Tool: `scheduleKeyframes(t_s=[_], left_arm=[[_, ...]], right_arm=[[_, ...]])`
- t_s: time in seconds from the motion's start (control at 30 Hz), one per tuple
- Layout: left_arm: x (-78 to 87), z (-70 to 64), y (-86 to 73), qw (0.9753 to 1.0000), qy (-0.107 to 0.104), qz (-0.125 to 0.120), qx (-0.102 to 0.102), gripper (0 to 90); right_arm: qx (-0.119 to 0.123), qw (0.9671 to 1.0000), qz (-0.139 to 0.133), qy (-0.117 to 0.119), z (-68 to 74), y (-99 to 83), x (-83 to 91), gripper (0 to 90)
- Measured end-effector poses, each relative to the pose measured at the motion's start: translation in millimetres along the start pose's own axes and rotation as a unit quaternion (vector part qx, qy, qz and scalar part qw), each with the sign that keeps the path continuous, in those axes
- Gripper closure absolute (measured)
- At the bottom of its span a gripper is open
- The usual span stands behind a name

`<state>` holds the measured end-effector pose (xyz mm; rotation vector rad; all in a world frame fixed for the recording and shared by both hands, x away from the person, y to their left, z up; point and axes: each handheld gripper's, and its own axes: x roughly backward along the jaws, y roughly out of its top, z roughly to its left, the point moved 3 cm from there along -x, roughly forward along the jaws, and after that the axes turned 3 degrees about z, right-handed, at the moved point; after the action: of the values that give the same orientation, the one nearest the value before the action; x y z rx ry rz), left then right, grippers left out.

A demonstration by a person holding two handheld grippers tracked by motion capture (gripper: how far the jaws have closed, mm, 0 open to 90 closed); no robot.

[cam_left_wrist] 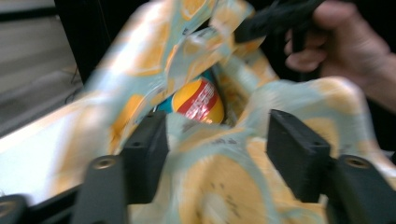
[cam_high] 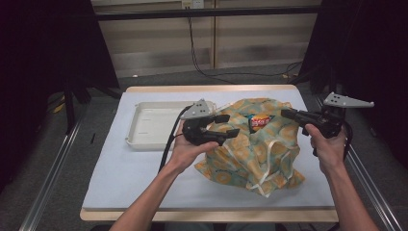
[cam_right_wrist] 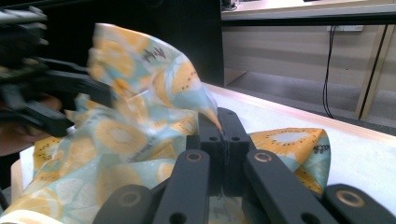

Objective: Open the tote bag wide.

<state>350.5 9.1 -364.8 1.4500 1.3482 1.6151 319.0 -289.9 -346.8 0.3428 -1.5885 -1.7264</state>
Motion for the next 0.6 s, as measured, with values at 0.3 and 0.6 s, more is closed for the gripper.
scheduleKeyframes(t_s=[0.3, 0.6], left_arm=[[-2.6, -11.2, -7.6, 0.9968, -0.006, 0.057, -0.057, 90.0], [30.3, -30.0, -5.7, 0.9972, -0.055, 0.023, -0.046, 90.0]], right_arm=[[-0.005, 1.0, -0.003, -0.001, -1.2, 5.0, 6.5, 89.8], [-0.011, 0.9997, -0.017, -0.015, -5.3, 14.6, 10.5, 85.3]])
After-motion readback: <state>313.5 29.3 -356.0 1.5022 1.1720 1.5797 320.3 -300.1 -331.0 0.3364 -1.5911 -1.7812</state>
